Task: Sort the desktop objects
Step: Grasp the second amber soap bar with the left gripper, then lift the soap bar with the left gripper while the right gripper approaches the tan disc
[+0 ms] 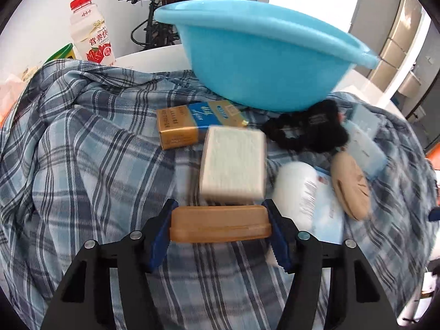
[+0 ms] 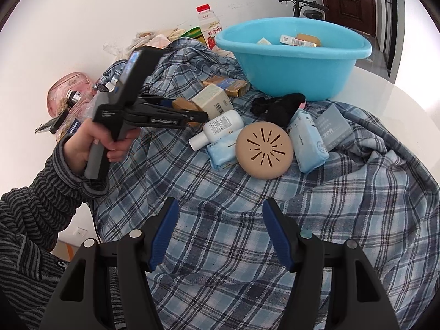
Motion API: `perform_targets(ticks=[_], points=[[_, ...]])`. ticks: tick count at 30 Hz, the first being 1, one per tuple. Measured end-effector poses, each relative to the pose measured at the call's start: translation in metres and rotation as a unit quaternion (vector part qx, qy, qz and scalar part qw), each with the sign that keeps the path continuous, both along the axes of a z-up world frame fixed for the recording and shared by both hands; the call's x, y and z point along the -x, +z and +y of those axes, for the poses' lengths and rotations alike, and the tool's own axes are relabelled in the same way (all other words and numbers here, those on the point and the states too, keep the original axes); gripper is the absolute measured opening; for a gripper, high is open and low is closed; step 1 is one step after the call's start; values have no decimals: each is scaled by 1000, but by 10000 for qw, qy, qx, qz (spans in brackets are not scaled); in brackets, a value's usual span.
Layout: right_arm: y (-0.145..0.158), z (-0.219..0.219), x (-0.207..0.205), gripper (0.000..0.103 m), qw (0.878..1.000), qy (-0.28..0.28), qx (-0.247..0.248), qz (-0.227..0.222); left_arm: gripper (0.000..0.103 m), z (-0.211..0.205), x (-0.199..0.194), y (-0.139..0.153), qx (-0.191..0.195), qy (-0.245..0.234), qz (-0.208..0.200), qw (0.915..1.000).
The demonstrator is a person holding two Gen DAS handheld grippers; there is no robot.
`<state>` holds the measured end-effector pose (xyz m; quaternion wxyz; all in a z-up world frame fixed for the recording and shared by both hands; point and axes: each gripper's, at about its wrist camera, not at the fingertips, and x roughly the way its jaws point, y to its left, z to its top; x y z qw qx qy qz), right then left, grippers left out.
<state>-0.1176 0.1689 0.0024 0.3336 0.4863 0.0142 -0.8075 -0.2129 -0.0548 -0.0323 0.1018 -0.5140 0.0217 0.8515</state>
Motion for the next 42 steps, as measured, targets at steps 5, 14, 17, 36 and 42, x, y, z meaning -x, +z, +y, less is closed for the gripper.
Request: perform_targets(ticks=[5,14,17,36,42], points=[[-5,0,-1,62,10000,-3,29,-78,65,-4,-29,3,82,-247,0,9997],[-7,-4,-4,62,9998,-14,121,-141,65,2,-48,-14,-99,-312,17,9995],[-6,-3,-6,62,9998,-29,116,-134,65,3,-56,-15,-114,-272,138,9995],[-8,8,-7,62,9990,-236,283,-249,77,8,-68,-28,457,-281,492,9973],[-10,11,-7,62,9989,-288,254,-287,63,5,-69,-19,437,-183,499,9976]])
